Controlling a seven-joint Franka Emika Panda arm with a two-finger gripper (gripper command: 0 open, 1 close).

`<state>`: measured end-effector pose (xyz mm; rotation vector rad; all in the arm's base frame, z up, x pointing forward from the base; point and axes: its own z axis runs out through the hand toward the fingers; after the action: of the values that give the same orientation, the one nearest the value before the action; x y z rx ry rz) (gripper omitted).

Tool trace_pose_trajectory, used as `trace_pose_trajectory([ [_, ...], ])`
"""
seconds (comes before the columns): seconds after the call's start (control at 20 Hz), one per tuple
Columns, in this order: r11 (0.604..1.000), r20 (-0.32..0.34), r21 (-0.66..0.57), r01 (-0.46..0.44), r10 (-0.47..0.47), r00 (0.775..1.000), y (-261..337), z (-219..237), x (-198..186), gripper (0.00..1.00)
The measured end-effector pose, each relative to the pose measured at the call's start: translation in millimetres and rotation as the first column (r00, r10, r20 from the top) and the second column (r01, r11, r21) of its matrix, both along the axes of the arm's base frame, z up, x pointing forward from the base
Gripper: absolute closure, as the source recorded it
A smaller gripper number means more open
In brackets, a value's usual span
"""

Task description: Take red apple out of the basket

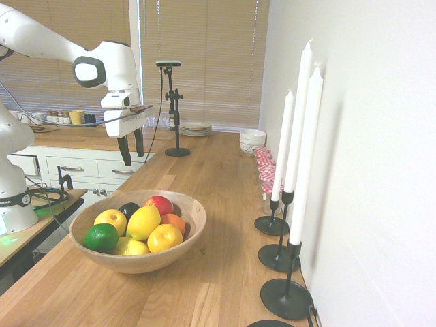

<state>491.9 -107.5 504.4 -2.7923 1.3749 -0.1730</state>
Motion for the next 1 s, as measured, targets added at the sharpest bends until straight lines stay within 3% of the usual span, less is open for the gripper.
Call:
trace_pose_trajectory([
  [0.2,1.000,-0.016,-0.022,-0.017,0.016,1.000,-57.0,13.6,21.4,0.00],
  [0.5,0.992,-0.062,-0.064,-0.112,0.108,0.992,-119.6,11.4,63.2,0.00],
  [1.0,0.988,-0.122,-0.042,-0.148,0.142,0.982,-137.0,-46.9,136.2,0.00],
])
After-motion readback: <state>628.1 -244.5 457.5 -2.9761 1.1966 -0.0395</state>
